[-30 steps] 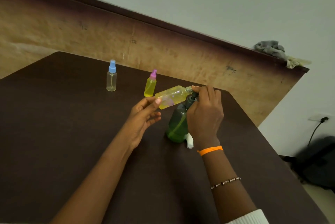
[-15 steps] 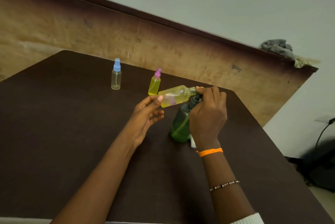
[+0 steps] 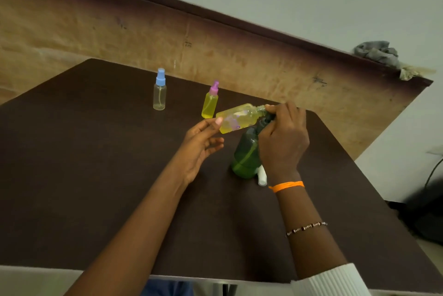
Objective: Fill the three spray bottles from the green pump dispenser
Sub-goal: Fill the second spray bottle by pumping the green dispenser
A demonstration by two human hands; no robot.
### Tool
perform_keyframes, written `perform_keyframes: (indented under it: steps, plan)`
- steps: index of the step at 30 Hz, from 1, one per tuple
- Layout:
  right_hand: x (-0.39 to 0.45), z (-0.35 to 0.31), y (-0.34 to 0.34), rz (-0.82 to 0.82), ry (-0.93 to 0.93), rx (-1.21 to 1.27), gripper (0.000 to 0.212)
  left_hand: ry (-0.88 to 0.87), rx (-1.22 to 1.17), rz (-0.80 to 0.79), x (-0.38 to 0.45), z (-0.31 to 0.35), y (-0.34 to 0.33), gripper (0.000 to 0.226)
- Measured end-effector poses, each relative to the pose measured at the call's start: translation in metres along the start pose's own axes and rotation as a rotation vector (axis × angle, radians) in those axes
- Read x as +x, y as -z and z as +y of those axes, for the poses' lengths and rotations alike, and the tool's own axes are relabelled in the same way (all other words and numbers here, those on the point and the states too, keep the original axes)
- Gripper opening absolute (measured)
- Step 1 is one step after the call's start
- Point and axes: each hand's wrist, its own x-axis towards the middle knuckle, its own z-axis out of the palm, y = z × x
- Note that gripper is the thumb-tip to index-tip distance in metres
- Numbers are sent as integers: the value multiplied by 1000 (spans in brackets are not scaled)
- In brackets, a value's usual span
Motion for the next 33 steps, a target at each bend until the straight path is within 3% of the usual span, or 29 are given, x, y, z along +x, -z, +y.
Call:
perform_keyframes:
  steps: [4,7,12,19,28,33]
  plan:
    - [25,-3,12,-55,107,-51,29,-22,23,-22,-4,2,-2,33]
    - [31,-3,16,-117,41,-14,28,-17,13,-23,-4,2,-3,33]
    - [-8,-2,-1,2,-10,14,32,-19,-2,-19,1,-3,2,34]
    - [21,-1,15,-49,143,-65,33,-20,7,-24,-6,-1,-1,32]
    - [-18,2,0,18,31,9,40,-24,-21,-17,-4,-5,1,26]
    - [7,1,13,-43,77,-38,37,-24,-2,-14,-7,-6,-2,19]
